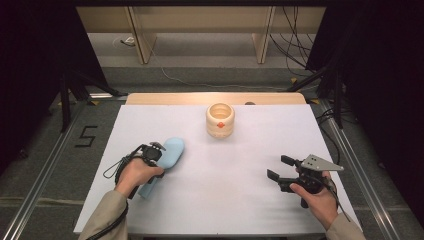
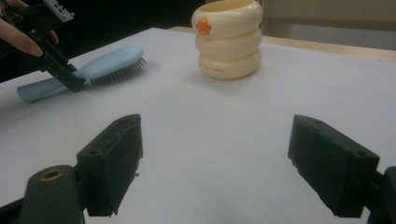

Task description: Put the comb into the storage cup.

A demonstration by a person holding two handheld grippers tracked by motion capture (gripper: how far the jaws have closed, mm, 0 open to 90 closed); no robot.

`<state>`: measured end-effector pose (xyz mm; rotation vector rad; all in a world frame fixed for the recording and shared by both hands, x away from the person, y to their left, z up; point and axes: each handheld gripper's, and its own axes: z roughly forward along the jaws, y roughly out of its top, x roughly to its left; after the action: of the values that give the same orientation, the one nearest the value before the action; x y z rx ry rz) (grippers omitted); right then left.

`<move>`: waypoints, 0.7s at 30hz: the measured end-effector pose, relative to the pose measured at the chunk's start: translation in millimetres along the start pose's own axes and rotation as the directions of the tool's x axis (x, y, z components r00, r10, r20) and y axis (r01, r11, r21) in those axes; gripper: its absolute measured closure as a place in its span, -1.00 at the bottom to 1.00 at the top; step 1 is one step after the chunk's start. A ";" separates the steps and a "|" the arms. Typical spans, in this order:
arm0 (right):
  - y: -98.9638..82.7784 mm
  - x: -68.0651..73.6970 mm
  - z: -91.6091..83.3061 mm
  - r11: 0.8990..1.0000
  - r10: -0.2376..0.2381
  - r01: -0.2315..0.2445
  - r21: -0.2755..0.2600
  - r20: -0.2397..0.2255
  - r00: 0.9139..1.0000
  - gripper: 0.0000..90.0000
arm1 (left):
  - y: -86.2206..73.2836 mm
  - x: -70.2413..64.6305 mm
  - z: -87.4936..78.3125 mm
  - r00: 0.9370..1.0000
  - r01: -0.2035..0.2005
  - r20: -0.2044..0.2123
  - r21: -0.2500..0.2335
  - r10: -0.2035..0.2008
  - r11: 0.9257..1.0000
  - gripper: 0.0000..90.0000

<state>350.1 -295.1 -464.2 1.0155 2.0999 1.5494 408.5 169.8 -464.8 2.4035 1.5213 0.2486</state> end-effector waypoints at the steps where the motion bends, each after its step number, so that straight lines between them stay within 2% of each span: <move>1: 0.0 0.0 0.0 1.000 0.000 0.000 0.000 0.000 1.000 -0.58 | -0.6 -0.1 -0.1 1.000 -0.005 -0.001 -0.006 0.005 1.000 0.54; 10: -0.1 -0.1 -0.1 1.000 0.002 -0.002 0.000 -0.004 1.000 -0.59 | -1.2 -1.1 -0.3 1.000 -0.006 0.011 -0.053 0.007 0.999 0.54; 21: -0.1 -0.1 -0.3 1.000 0.003 -0.003 -0.002 -0.004 1.000 -0.59 | -0.1 -0.1 -7.3 1.000 0.004 0.021 -0.120 -0.001 0.993 0.55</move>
<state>349.9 -295.4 -464.3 1.0166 2.1003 1.5557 406.3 170.8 -457.9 2.3038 1.4571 0.3050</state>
